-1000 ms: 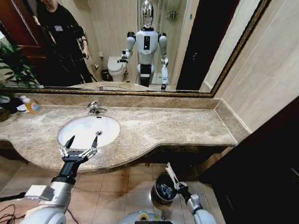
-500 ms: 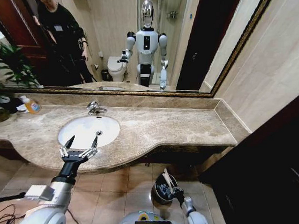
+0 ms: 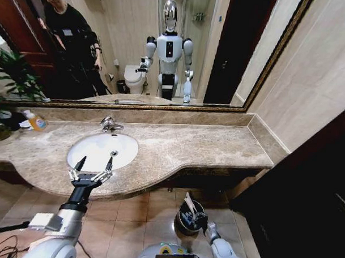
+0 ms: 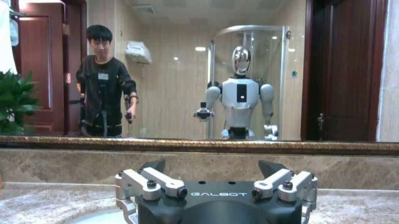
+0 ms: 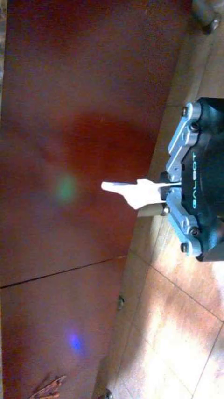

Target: Pick up the trash from the sink and place it in the trash bin.

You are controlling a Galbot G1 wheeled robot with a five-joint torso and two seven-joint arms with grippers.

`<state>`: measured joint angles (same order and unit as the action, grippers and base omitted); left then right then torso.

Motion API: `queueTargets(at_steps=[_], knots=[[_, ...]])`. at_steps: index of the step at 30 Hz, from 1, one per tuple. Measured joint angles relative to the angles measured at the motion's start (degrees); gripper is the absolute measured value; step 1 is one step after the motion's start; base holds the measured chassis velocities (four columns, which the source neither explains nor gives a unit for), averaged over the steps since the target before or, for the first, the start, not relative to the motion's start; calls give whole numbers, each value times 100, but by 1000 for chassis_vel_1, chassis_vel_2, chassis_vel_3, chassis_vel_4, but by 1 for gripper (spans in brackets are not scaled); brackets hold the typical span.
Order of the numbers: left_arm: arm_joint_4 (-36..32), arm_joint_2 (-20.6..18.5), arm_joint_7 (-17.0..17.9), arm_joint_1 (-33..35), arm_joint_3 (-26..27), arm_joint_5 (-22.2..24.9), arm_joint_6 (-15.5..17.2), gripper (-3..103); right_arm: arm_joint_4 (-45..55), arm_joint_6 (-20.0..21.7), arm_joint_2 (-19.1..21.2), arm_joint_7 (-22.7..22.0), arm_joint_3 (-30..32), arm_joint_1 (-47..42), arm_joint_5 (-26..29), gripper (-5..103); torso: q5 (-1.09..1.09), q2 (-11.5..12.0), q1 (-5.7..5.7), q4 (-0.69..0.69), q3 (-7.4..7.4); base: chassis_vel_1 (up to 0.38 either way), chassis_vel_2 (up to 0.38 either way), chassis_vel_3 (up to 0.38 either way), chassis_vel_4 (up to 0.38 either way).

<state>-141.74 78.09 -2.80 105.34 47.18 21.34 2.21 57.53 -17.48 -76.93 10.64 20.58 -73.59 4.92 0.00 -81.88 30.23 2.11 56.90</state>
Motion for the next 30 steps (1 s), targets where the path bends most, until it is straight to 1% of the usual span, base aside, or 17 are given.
queueTargets(at_steps=[13,14,16,17,18,19,21,22,24,25,28,29,30], knots=[[0,0,0,0,0,0,0,100,151,4,67,72,35,-159,30,0,0,0,0,0,0,0,0,0,0],[0,0,0,0,0,0,0,100,156,3,58,69,30,-169,27,-2,0,0,0,0,0,0,0,0,0],[0,0,0,0,0,0,0,100,152,-13,32,64,25,-178,21,8,0,0,0,0,0,0,0,0,0],[0,0,0,0,0,0,0,100,152,-13,32,64,25,-178,21,8,0,0,0,0,0,0,0,0,0],[0,0,0,0,0,0,0,100,149,-22,27,63,21,-181,14,13,1,0,0,0,0,0,0,0,0],[0,0,0,0,0,0,0,100,147,-29,27,58,18,-182,5,13,0,0,0,0,0,0,0,0,0],[0,0,0,0,0,0,0,100,133,-70,28,39,8,-190,-12,24,0,0,0,0,0,0,0,0,0],[0,0,0,0,0,0,0,100,133,-70,28,39,8,-190,-12,24,0,0,0,0,0,0,0,0,0],[0,0,0,0,0,0,0,100,134,-76,40,32,4,-199,-21,34,0,0,0,0,0,0,0,0,0],[0,0,0,0,0,0,0,100,134,-76,40,32,4,-199,-21,34,0,0,0,0,0,0,0,0,0],[0,0,0,0,0,0,0,100,135,-89,58,29,3,-215,-35,50,0,0,0,0,0,0,0,0,0],[0,0,0,0,0,0,0,100,135,-89,58,29,3,-215,-35,50,0,0,0,0,0,0,0,0,0],[0,0,0,0,0,0,0,100,141,-89,62,27,3,-220,-36,56,0,0,0,0,0,0,0,0,0]])
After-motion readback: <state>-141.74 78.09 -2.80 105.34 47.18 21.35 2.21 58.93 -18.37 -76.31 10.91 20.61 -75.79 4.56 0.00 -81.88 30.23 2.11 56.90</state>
